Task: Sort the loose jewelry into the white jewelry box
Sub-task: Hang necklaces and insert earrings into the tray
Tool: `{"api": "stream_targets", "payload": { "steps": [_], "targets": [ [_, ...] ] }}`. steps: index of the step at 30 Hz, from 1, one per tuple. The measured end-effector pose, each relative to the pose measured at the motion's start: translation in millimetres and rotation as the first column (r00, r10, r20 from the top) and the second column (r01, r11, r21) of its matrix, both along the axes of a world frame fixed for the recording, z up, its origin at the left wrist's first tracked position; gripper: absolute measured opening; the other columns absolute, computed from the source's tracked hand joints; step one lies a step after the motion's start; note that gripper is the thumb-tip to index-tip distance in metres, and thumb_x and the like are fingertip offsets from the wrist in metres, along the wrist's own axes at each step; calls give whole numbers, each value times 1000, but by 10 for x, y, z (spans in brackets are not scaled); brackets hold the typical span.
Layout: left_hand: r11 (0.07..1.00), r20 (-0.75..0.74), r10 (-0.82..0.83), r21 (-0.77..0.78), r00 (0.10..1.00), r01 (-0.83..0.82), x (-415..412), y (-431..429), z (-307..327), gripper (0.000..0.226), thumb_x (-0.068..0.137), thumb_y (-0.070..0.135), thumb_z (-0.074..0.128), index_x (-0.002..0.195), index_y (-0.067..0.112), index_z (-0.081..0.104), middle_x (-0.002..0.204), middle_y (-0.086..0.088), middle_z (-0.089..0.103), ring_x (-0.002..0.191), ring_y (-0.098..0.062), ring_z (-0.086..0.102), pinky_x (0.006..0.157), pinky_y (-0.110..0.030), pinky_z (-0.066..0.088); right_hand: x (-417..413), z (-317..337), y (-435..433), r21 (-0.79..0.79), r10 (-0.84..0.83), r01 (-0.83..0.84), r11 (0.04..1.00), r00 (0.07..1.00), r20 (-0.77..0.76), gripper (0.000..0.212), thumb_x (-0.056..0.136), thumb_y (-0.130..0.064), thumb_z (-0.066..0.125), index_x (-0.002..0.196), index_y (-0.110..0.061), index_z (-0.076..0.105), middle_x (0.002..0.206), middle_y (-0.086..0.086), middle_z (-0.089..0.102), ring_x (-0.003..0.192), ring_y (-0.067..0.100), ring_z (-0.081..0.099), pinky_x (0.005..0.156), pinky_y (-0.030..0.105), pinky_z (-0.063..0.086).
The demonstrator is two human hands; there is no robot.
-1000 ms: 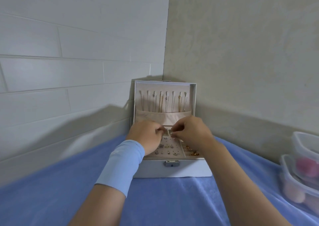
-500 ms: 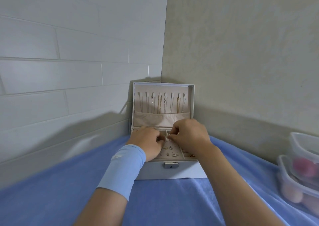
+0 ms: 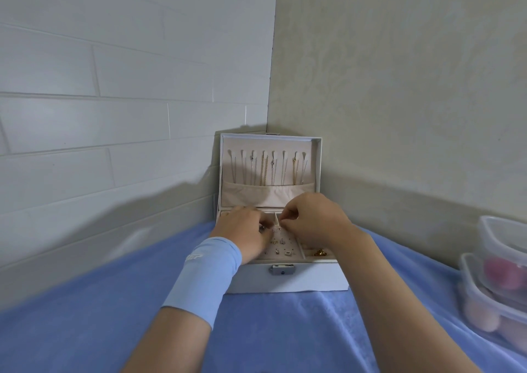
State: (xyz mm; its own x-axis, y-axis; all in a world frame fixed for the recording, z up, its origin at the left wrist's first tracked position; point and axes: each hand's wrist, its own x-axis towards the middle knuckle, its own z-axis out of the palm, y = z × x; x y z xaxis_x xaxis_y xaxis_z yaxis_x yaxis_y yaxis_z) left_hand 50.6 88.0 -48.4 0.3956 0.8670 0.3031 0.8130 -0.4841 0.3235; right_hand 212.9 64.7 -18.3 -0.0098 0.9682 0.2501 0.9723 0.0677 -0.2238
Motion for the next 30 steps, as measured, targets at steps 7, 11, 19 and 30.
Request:
{"api": "stream_targets", "payload": {
  "steps": [7,11,19,30],
  "targets": [
    [999,97,-17,33,995,14,-17,-120,99,23,94,32,57,115,32,66,121,6,61,119,-17,49,104,-34,37,-53,-20,-119,-63,15,-13,998,999,34,27,98,-27,54,114,-38,72,114,-12,71,104,14,65,82,28,51],
    [999,214,-22,34,977,15,-92,-256,123,13,91,28,60,100,33,68,108,9,59,110,-11,46,94,-26,37,-54,31,-279,22,26,-26,999,1000,-2,27,101,-27,51,120,-34,68,120,-12,67,107,13,62,88,30,52],
    [992,202,-11,-121,979,36,-343,-840,141,6,88,31,59,83,32,63,86,13,65,78,-10,60,77,-31,52,-277,56,-854,-28,228,-237,971,956,-182,15,92,-24,61,93,-23,76,86,-8,73,81,11,65,76,32,55],
    [912,122,-77,-393,990,120,-690,-1561,-191,11,83,29,65,74,34,69,71,15,66,64,-3,60,67,-19,45,-459,-271,-1419,-437,232,-311,844,946,-224,15,78,-36,79,85,-23,80,82,-7,77,69,-1,61,64,17,47]
  ]
}}
